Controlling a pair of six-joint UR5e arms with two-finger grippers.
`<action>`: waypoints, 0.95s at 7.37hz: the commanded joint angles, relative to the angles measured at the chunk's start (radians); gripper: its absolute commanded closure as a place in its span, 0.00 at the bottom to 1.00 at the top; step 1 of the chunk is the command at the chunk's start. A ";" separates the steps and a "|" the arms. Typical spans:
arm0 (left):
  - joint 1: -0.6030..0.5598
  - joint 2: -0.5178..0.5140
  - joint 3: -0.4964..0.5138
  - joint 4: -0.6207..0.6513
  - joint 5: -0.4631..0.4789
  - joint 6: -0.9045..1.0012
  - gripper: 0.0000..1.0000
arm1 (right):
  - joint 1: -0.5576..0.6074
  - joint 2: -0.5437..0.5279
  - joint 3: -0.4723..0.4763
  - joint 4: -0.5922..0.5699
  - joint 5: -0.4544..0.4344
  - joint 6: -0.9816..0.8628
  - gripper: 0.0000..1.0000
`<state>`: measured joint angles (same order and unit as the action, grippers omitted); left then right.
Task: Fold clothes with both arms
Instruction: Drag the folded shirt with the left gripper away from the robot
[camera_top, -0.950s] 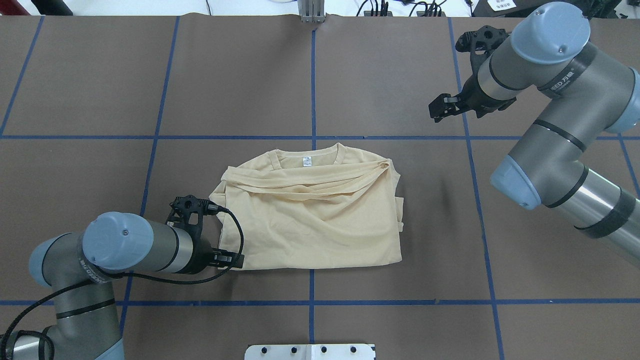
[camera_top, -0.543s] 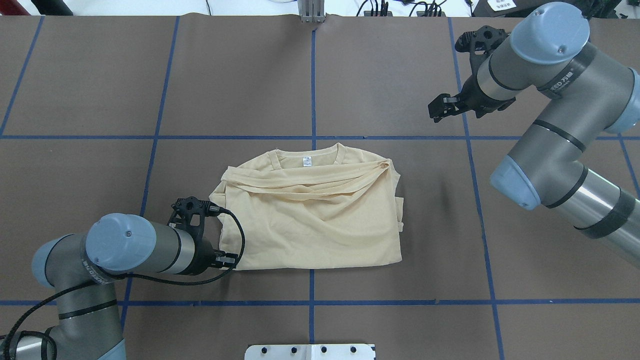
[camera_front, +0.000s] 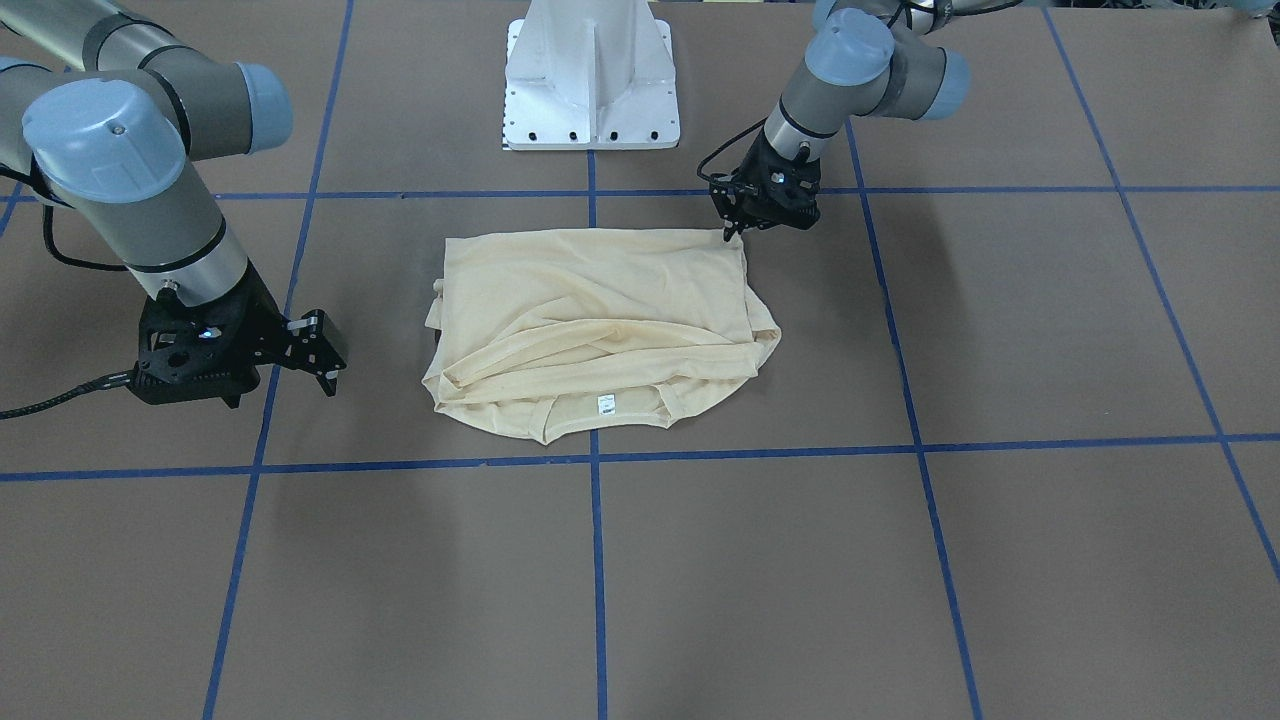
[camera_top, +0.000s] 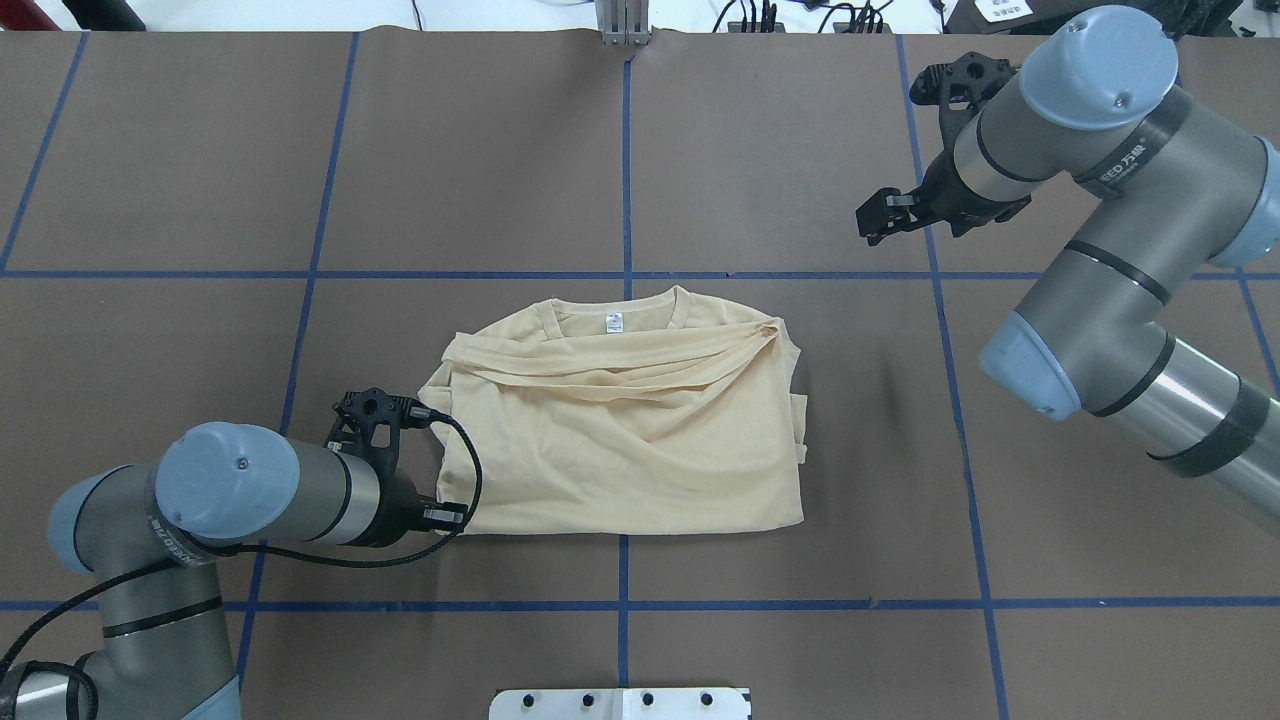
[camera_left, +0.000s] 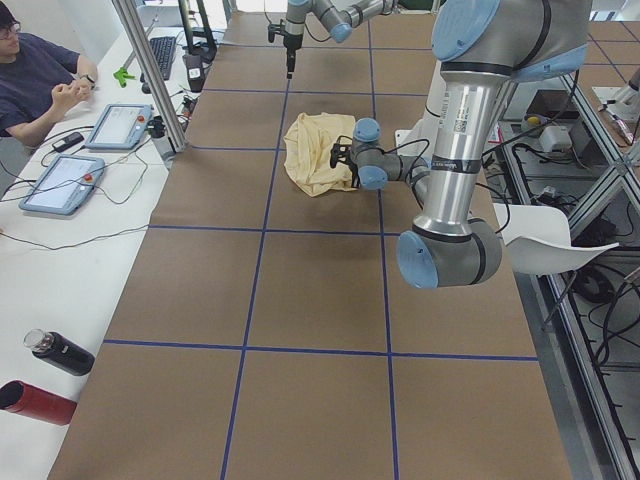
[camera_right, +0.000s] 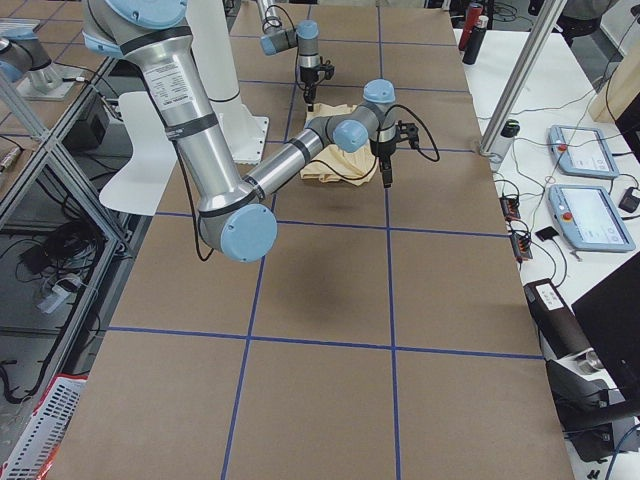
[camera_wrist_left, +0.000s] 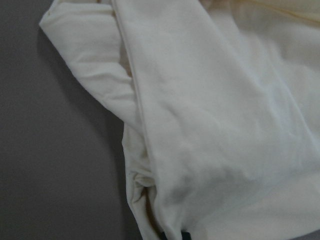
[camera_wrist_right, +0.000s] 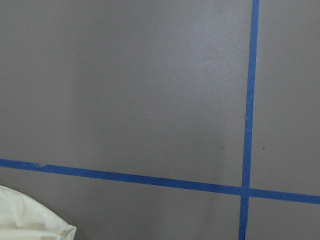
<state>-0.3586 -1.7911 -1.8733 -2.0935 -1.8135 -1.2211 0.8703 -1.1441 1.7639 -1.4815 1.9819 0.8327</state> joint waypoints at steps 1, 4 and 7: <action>-0.061 0.007 -0.003 0.010 -0.003 0.017 1.00 | -0.002 0.000 -0.003 0.001 -0.002 0.003 0.01; -0.244 -0.011 0.058 0.066 0.002 0.265 1.00 | -0.005 0.001 -0.006 0.003 -0.002 0.008 0.01; -0.388 -0.289 0.416 0.052 0.002 0.380 1.00 | -0.008 0.001 -0.006 0.003 -0.002 0.008 0.01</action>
<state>-0.6930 -1.9539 -1.6274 -2.0312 -1.8116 -0.8775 0.8634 -1.1430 1.7580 -1.4788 1.9804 0.8405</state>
